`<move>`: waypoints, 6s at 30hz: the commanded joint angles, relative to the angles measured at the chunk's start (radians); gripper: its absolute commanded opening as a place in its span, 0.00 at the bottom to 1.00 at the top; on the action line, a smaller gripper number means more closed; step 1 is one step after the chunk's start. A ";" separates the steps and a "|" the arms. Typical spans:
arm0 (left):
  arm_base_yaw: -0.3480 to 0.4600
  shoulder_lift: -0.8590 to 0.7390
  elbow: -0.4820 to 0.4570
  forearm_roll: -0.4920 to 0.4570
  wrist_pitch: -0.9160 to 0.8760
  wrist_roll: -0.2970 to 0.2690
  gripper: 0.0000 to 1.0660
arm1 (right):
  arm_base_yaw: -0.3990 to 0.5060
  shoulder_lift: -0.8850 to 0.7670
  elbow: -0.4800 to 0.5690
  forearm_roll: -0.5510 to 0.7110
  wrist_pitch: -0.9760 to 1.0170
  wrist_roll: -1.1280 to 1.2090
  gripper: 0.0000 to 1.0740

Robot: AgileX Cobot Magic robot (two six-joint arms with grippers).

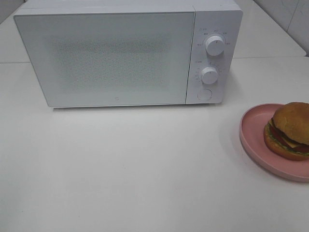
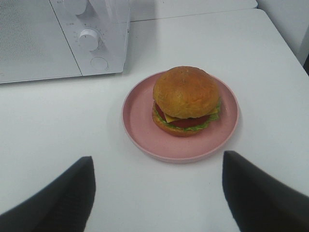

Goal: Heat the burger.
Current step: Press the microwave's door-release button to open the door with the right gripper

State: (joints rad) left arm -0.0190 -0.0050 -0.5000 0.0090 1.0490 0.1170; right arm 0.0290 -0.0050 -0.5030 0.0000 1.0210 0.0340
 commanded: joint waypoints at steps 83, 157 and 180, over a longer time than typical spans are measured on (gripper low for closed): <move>-0.002 -0.022 0.004 -0.009 -0.015 0.000 0.00 | -0.007 0.886 -0.022 -0.009 -0.891 -0.046 0.00; -0.002 -0.022 0.004 -0.009 -0.015 0.000 0.00 | 0.473 1.816 -0.077 0.128 -1.855 1.272 0.00; -0.002 -0.022 0.004 -0.009 -0.015 0.000 0.00 | 0.472 1.950 -0.141 0.361 -1.902 1.278 0.00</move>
State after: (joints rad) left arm -0.0190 -0.0050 -0.5000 0.0090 1.0490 0.1170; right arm 0.4990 1.9480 -0.6260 0.3230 -0.8680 1.3360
